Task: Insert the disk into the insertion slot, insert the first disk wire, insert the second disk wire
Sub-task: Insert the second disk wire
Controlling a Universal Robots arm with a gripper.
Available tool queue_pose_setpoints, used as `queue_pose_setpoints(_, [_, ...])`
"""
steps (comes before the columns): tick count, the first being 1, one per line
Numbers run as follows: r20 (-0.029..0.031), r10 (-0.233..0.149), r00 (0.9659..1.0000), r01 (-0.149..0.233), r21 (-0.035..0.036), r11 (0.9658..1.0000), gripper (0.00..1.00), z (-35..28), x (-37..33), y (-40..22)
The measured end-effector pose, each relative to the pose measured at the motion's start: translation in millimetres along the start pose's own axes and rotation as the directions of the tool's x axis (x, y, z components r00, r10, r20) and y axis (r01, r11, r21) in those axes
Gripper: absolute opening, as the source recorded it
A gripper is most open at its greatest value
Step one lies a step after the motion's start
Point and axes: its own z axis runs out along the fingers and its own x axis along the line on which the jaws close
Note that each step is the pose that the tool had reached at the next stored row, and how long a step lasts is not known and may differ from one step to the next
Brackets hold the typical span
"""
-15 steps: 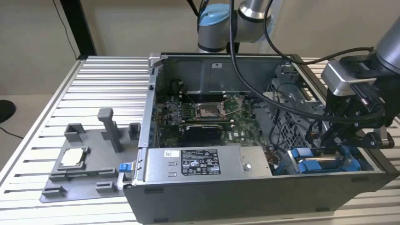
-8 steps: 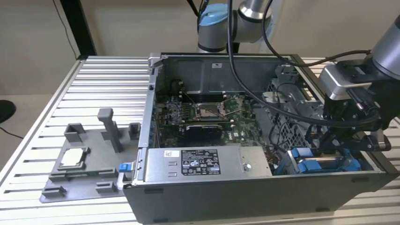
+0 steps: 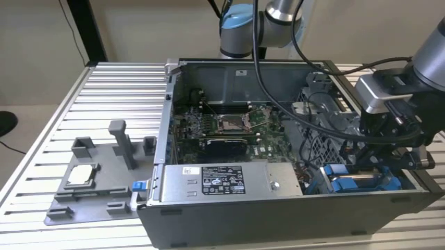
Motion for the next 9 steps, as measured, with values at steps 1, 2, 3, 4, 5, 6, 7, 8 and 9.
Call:
queue_pose_setpoints(1, [0.0000,0.000,1.0000,0.000,0.0015,1.0000,0.00,0.2,0.0,0.0])
queue_pose_setpoints(2, [-0.0001,0.000,1.0000,0.000,0.0029,1.0000,0.00,0.4,0.0,0.0])
queue_pose_setpoints(3, [-0.0001,0.000,1.0000,0.000,0.0041,1.0000,0.00,0.6,0.1,0.0])
queue_pose_setpoints(4, [-0.0002,0.000,1.0000,0.000,0.0051,1.0000,0.00,0.8,0.1,0.0])
queue_pose_setpoints(5, [-0.0001,-0.001,1.0000,0.001,0.0058,1.0000,0.00,1.1,0.1,0.1])
queue_pose_setpoints(6, [0.0000,-0.001,1.0000,0.001,0.0062,1.0000,0.00,1.5,0.1,0.1])
queue_pose_setpoints(7, [0.0000,-0.001,1.0000,0.001,0.0067,1.0000,0.00,1.9,0.2,0.1])
queue_pose_setpoints(8, [-0.0001,-0.001,1.0000,0.001,0.0070,1.0000,0.00,2.3,0.2,0.1])
queue_pose_setpoints(9, [-0.0001,-0.001,1.0000,0.001,0.0073,1.0000,0.00,2.8,0.3,0.1])
